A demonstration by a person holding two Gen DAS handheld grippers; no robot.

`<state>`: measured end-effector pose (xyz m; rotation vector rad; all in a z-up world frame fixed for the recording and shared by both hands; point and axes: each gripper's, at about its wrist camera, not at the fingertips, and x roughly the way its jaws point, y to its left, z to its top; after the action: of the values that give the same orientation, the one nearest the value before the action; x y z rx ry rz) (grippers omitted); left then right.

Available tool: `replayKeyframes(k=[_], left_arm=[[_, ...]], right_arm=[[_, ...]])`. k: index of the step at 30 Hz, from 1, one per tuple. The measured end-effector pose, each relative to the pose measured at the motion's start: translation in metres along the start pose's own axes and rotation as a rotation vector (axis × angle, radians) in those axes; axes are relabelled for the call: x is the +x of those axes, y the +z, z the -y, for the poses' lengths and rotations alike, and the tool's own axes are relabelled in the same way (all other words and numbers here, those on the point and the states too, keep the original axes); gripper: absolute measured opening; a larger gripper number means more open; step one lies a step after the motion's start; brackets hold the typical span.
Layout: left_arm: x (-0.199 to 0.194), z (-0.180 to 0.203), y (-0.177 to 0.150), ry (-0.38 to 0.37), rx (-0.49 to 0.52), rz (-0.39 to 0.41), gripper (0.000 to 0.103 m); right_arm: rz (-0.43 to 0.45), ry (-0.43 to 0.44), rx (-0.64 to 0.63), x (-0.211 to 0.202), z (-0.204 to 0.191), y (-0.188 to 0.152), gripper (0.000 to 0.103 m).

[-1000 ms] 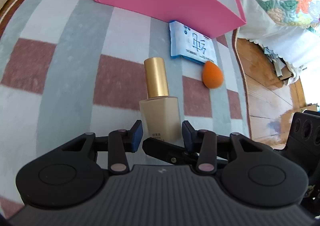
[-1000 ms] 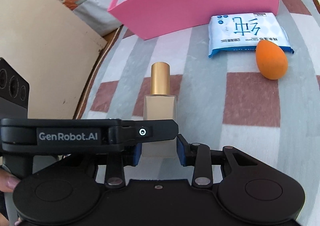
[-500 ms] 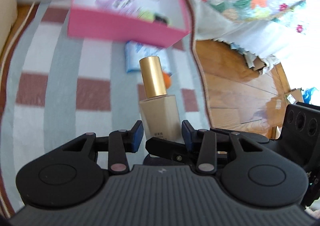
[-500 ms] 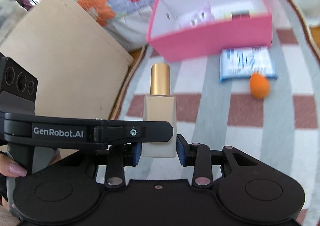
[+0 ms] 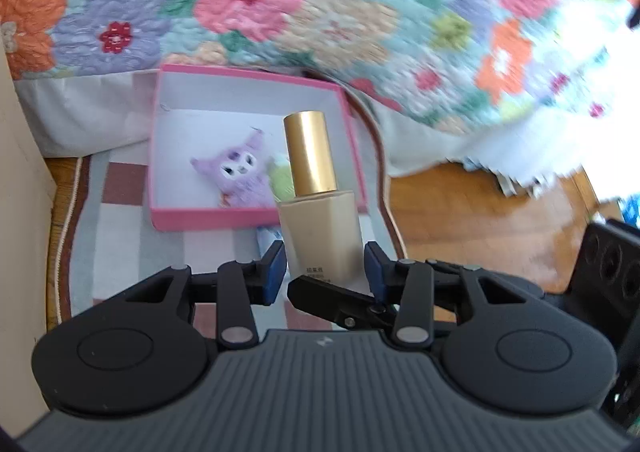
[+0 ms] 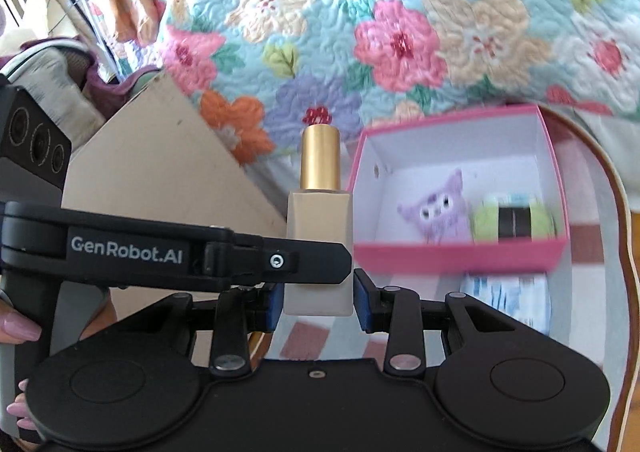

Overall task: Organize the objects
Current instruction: 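Lift the foundation bottle and carry it into the pink box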

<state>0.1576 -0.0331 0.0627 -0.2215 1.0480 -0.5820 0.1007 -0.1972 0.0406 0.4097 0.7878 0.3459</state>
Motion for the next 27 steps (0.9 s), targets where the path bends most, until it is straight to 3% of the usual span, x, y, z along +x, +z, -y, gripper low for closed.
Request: replayKeyframes(k=[5,8,12,14,23,27], left_arm=[[0.036,-0.019,0.036,0.092,-0.038,-0.022,0.043],[0.069,-0.033,0.056,0.133,-0.061,-0.073,0.043],[0.116,-0.046,0.07,0.239,-0.034,-0.114,0.043],[0.138,-0.058,0.076,0.27,-0.052,-0.136,0.044],[0.194,-0.098,0.082,0.278,-0.109,-0.227,0.044],[0.215,-0.1,0.076,0.268,-0.083,-0.251,0.044]], right_arm=[[-0.04,0.034,0.081,0.051,0.018,0.031,0.041],[-0.063,0.004,0.078,0.084,0.026,0.039,0.041],[-0.126,0.034,0.221,0.134,0.055,0.046,0.041],[-0.138,0.006,0.221,0.156,0.059,0.048,0.041],[-0.2,-0.015,0.236,0.207,0.086,0.037,0.04],[-0.219,-0.048,0.221,0.219,0.097,0.03,0.04]])
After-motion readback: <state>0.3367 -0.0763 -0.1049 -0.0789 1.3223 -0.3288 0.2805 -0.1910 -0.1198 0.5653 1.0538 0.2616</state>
